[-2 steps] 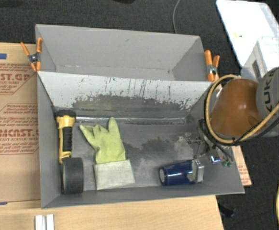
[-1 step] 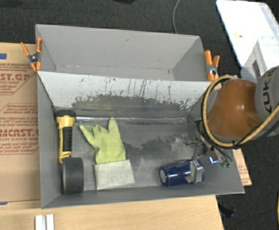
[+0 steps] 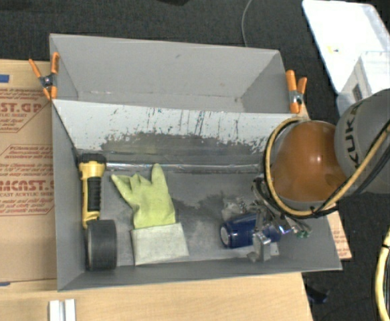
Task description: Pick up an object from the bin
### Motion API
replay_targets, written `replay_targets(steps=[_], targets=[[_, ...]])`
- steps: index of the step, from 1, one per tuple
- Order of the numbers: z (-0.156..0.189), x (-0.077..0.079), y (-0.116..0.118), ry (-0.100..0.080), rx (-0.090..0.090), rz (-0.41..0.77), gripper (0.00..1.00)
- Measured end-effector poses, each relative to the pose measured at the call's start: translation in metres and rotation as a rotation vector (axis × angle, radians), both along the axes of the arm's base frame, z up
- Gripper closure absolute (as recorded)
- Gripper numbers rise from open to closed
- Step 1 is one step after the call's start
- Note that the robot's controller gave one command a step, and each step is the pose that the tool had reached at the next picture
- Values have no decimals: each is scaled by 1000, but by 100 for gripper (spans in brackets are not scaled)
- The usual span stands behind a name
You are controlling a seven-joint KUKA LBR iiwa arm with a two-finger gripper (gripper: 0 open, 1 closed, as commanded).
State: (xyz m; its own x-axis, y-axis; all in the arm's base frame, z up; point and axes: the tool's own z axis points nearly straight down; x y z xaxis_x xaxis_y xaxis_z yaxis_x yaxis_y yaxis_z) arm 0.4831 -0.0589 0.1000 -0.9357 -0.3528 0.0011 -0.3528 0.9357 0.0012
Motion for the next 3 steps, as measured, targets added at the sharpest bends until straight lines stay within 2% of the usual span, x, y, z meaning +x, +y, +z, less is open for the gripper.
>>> replay_targets(steps=[1,2,3], targets=[[-29,1,-13,-28,-4,-15,0],[-30,-4,-13,-7,1,192,100],[-30,-4,-13,-6,1,192,100]])
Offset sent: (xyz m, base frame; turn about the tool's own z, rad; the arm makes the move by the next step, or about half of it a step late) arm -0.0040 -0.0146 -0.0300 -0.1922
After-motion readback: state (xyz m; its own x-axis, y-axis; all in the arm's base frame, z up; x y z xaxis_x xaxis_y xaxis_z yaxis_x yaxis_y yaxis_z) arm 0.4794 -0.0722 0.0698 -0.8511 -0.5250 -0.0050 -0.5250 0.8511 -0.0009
